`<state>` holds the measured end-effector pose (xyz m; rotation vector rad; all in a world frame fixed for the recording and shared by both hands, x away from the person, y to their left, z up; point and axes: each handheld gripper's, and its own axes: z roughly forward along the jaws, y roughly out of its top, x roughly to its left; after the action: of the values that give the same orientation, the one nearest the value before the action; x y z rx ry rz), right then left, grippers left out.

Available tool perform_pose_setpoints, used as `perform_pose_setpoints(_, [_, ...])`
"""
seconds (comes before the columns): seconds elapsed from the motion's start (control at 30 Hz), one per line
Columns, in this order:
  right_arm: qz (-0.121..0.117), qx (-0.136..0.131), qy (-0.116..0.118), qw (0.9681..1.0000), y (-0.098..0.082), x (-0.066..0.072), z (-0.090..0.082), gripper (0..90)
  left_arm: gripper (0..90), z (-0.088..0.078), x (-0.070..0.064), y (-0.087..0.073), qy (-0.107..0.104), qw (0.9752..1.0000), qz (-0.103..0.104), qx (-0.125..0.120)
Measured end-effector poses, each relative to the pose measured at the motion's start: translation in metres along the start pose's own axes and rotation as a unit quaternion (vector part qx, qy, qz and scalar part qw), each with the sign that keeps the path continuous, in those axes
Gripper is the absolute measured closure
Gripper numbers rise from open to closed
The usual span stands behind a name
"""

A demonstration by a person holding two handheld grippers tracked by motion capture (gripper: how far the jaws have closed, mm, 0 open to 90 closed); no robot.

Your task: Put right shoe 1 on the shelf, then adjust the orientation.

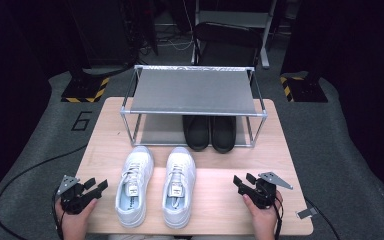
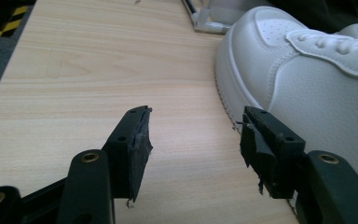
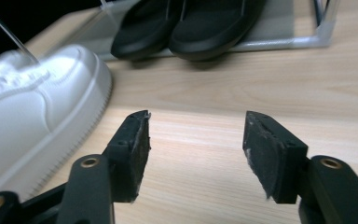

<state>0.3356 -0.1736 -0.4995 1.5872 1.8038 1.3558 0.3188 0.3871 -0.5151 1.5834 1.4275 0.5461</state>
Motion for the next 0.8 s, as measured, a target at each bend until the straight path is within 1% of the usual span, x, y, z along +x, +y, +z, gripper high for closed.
perform_pose_setpoints(0.03, [-0.016,0.000,-0.009,0.9998,0.001,0.002,-0.001,36.9,42.6,0.000,-0.001,0.000,-0.003,1.0000,0.000,-0.001])
perform_pose_setpoints(0.07, [-0.022,-0.002,-0.015,0.9996,-0.001,0.003,-0.004,38.2,42.7,0.000,-0.002,0.000,-0.004,0.9999,-0.001,-0.011])
perform_pose_setpoints(0.1, [-0.025,-0.003,-0.008,0.9997,-0.002,0.003,-0.006,37.8,42.8,-0.001,-0.002,0.002,-0.011,0.9999,0.002,-0.003])
perform_pose_setpoints(0.13, [-0.020,0.003,-0.004,0.9998,-0.004,0.003,-0.008,37.0,42.8,-0.001,-0.004,0.002,-0.011,0.9999,0.007,-0.008])
perform_pose_setpoints(0.17, [-0.011,0.017,-0.002,0.9998,-0.006,0.002,-0.008,35.1,42.8,-0.001,-0.005,0.003,-0.013,0.9999,0.008,-0.008])
perform_pose_setpoints(0.2, [-0.002,0.024,0.006,0.9997,-0.006,0.000,-0.008,35.1,42.7,-0.003,-0.007,0.005,-0.018,0.9997,0.015,-0.003])
perform_pose_setpoints(0.23, [0.012,0.025,0.021,0.9994,-0.008,-0.003,-0.008,35.1,42.7,-0.003,-0.009,0.007,-0.023,0.9996,0.015,-0.005])
perform_pose_setpoints(0.27, [0.021,0.022,0.026,0.9992,-0.009,-0.004,-0.008,35.0,42.7,-0.005,-0.010,0.009,-0.030,0.9994,0.019,-0.002])
perform_pose_setpoints(0.33, [0.017,0.015,0.031,0.9993,-0.010,-0.005,-0.008,32.2,43.1,-0.007,-0.014,0.013,-0.040,0.9991,0.013,-0.006])
perform_pose_setpoints(0.37, [0.013,0.012,0.036,0.9992,-0.011,-0.005,-0.008,30.7,43.7,-0.009,-0.014,0.015,-0.048,0.9988,0.010,-0.003])
perform_pose_setpoints(0.4, [0.020,0.015,0.036,0.9990,-0.011,-0.005,-0.010,28.9,43.9,-0.010,-0.015,0.017,-0.048,0.9988,0.011,-0.003])
perform_pose_setpoints(0.43, [0.013,0.011,0.040,0.9991,-0.012,-0.006,-0.010,25.4,43.9,-0.012,-0.017,0.019,-0.047,0.9988,0.011,-0.002])
perform_pose_setpoints(0.47, [0.018,0.015,0.041,0.9989,-0.013,-0.005,-0.011,22.0,43.9,-0.013,-0.017,0.021,-0.050,0.9987,0.013,-0.001])
perform_pose_setpoints(0.5, [0.021,0.019,0.044,0.9987,-0.014,-0.005,-0.011,20.9,43.8,-0.013,-0.018,0.021,-0.050,0.9987,0.012,-0.005])
perform_pose_setpoints(0.53, [0.017,0.015,0.045,0.9987,-0.014,-0.006,-0.012,20.6,43.7,-0.013,-0.019,0.022,-0.052,0.9986,0.010,-0.006])
perform_pose_setpoints(0.57, [0.019,0.016,0.047,0.9986,-0.015,-0.005,-0.013,19.1,43.7,-0.014,-0.020,0.023,-0.056,0.9984,0.014,-0.002])
perform_pose_setpoints(0.6, [0.013,0.012,0.046,0.9988,-0.015,-0.005,-0.014,17.5,43.6,-0.016,-0.022,0.025,-0.058,0.9982,0.015,-0.002])
perform_pose_setpoints(0.63, [0.013,0.007,0.047,0.9988,-0.014,-0.004,-0.016,17.5,43.6,-0.017,-0.024,0.026,-0.059,0.9981,0.015,-0.004])
perform_pose_setpoints(0.67, [0.017,0.007,0.048,0.9987,-0.014,-0.003,-0.017,17.5,43.6,-0.018,-0.025,0.028,-0.061,0.9979,0.019,-0.004])
perform_pose_setpoints(0.7, [0.011,0.004,0.050,0.9987,-0.014,-0.003,-0.018,17.6,43.7,-0.020,-0.027,0.029,-0.061,0.9979,0.017,-0.011])
perform_pose_setpoints(0.73, [0.003,0.005,0.050,0.9987,-0.014,-0.002,-0.018,18.0,43.8,-0.022,-0.028,0.030,-0.067,0.9976,0.019,-0.005])
perform_pose_setpoints(0.77, [-0.002,0.003,0.045,0.9990,-0.014,-0.001,-0.017,20.6,44.4,-0.022,-0.029,0.031,-0.067,0.9975,0.019,-0.009])
perform_pose_setpoints(0.8, [0.001,0.006,0.039,0.9992,-0.015,0.000,-0.018,24.6,45.9,-0.024,-0.030,0.032,-0.070,0.9972,0.023,-0.005])
